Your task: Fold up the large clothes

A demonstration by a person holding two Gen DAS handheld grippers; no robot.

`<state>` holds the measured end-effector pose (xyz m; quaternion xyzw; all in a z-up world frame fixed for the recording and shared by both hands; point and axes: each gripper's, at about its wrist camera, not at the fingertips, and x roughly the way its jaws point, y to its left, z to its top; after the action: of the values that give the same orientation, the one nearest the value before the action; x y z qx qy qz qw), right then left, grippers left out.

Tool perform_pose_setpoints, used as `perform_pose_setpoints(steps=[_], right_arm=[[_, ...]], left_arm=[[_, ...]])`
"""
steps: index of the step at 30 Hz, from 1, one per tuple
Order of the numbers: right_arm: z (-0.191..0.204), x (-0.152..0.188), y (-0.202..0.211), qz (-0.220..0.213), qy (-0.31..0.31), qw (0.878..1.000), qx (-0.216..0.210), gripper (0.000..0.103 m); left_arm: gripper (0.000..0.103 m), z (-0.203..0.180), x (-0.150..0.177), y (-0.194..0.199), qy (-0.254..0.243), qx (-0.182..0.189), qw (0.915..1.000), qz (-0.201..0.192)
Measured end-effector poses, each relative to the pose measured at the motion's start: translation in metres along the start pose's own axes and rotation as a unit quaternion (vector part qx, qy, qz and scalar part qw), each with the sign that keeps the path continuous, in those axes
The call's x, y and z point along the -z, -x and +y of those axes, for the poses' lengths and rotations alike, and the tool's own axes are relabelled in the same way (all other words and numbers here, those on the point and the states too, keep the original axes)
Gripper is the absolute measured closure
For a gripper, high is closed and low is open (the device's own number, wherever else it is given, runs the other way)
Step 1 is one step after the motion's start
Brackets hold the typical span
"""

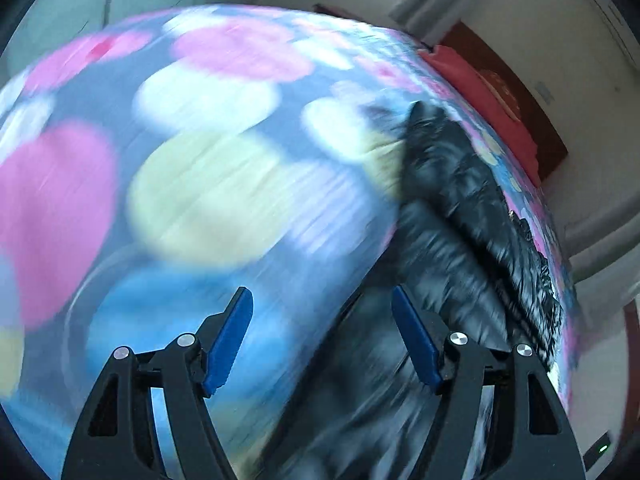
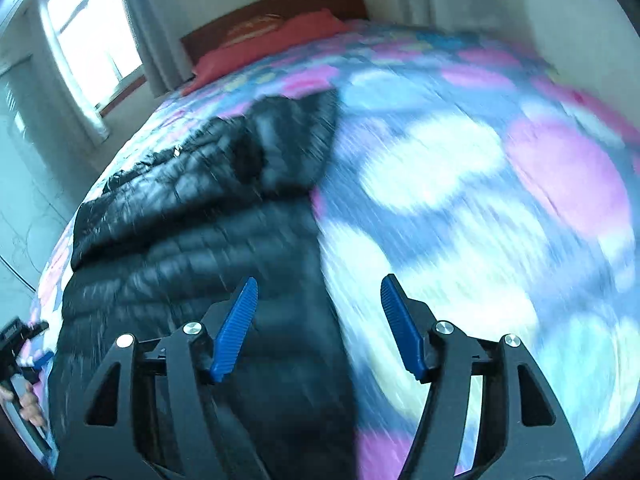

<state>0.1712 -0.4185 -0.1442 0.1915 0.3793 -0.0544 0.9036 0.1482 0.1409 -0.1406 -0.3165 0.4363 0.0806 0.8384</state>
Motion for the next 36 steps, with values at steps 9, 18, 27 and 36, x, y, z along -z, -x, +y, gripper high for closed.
perform_pose_setpoints(steps=[9,18,27,36], right_arm=[[-0.028,0.075,0.034,0.034,-0.042,0.997,-0.052,0.039],[-0.012,0.105,0.052,0.054,-0.048,0.991,-0.116,0.042],[-0.008,0.111,0.054,0.053,-0.056,0.991,-0.107,0.078],[-0.028,0.110,0.053,0.059,-0.093,0.985,-0.132,0.080]], left_arm=[[0.031,0.025,0.059,0.036,0.012,0.058,0.9978,0.029],[0.031,0.017,0.093,0.047,0.002,0.100,0.9941,0.044],[0.051,0.023,0.096,0.045,0.018,0.102,0.9941,0.031],[0.051,0.042,0.097,0.055,0.038,0.105,0.9931,0.035]])
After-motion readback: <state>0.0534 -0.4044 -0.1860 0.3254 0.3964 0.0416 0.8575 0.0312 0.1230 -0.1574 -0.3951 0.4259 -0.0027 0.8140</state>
